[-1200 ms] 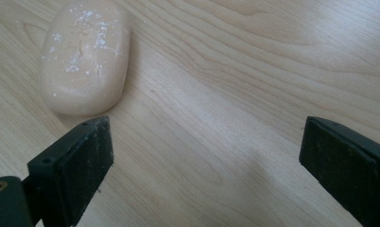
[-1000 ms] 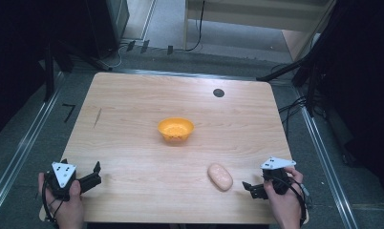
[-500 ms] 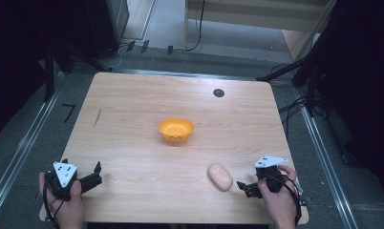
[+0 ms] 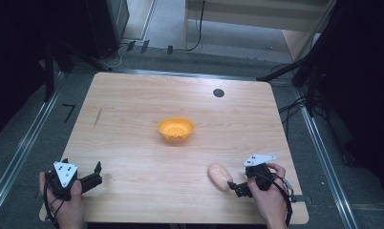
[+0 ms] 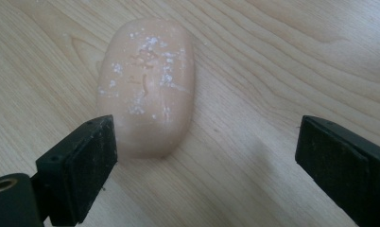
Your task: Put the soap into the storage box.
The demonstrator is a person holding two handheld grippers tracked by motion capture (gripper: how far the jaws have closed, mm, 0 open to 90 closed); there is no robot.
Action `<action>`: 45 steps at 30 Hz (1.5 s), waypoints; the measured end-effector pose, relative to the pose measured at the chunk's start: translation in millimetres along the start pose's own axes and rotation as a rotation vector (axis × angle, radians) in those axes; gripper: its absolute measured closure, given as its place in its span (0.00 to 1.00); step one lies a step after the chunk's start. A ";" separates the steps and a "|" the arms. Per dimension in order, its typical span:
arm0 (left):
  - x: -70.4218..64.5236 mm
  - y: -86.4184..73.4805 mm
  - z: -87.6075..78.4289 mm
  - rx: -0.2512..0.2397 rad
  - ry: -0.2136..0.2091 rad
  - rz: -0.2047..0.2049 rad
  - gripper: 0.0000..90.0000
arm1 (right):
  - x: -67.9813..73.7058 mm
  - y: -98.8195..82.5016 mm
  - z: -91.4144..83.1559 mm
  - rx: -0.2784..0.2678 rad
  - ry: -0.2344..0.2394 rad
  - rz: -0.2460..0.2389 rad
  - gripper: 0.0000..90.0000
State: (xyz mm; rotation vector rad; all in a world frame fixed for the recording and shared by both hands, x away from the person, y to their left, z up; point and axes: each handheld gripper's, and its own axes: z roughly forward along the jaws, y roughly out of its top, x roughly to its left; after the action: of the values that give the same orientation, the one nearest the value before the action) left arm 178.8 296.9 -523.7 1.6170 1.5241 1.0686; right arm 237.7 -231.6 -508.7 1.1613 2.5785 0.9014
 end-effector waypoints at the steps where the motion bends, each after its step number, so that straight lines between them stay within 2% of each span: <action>1: 0.0 0.0 0.1 0.001 0.001 0.000 0.00 | 1.2 0.8 0.7 0.003 0.000 0.007 0.08; 10: -1.5 0.3 0.8 0.008 0.004 0.012 0.00 | 7.9 9.2 6.7 0.016 0.014 0.001 0.08; 21: -1.0 0.6 1.2 0.014 0.002 0.007 0.00 | 16.3 18.4 17.2 0.024 0.032 -0.009 0.08; 37: -1.0 0.7 1.7 0.017 0.002 0.005 0.00 | 28.8 26.7 32.5 0.071 0.040 0.006 0.08; 41: -1.0 0.7 1.9 0.016 0.003 0.006 0.00 | 31.8 28.1 35.3 0.071 0.009 0.030 0.08; 45: -0.9 0.8 2.0 0.018 0.002 0.004 0.00 | 34.7 30.5 37.2 0.073 -0.029 0.037 0.15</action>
State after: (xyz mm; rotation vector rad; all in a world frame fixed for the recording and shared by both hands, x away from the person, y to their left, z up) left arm 181.0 296.1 -524.0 1.6325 1.5364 1.0623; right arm 247.4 -173.7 -517.5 1.2361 2.5949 0.7979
